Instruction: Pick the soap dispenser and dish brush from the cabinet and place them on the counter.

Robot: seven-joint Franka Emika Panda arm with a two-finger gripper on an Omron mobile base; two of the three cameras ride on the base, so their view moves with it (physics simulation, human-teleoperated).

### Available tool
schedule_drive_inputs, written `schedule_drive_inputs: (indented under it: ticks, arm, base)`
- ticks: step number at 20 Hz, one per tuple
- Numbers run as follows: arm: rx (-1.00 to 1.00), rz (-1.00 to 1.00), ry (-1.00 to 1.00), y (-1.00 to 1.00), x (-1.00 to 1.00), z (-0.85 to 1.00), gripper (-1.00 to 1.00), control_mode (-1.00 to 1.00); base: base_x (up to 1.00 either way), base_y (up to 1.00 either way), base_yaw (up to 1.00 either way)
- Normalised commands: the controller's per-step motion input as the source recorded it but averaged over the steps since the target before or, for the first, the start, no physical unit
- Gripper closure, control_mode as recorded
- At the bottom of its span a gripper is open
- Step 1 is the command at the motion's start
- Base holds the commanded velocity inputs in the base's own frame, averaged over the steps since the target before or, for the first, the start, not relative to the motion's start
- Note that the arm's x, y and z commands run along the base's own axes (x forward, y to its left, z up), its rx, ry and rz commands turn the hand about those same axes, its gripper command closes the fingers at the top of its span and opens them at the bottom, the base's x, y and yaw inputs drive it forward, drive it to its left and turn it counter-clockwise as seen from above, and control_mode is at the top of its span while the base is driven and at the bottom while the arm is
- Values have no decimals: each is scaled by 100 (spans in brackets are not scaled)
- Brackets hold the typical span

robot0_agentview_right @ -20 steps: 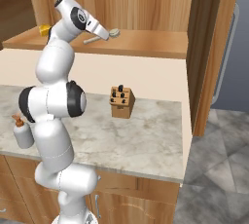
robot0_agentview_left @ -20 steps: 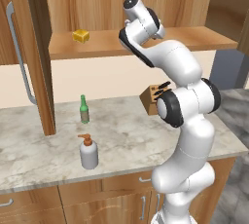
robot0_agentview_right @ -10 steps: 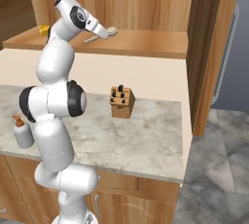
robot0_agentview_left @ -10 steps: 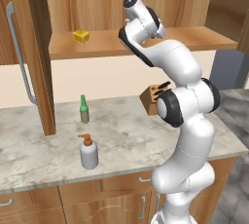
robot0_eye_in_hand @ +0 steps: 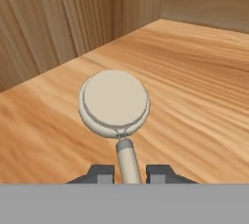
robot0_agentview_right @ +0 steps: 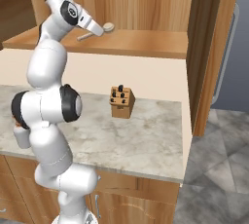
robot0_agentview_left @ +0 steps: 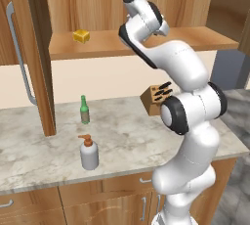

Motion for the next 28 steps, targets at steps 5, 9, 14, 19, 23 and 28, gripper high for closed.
schedule_drive_inputs:
  ticks: [5, 9, 14, 19, 23, 28]
  arm:
    - [-3, 0, 0, 12, -50, -2, 100, -100]
    - [-4, 0, 0, 9, -59, 0, 100, -100]
    - [-4, 0, 0, 10, -65, 0, 100, -100]
    - [-4, 0, 0, 9, -69, 0, 100, -100]
    - [-1, 0, 1, 8, -65, 0, 100, -100]
    - [0, 0, 4, 8, -67, 0, 100, -100]
  base:
    - [0, 0, 0]
    - [0, 0, 0]
    - [0, 0, 0]
    - [0, 0, 0]
    - [0, 0, 0]
    - [0, 0, 0]
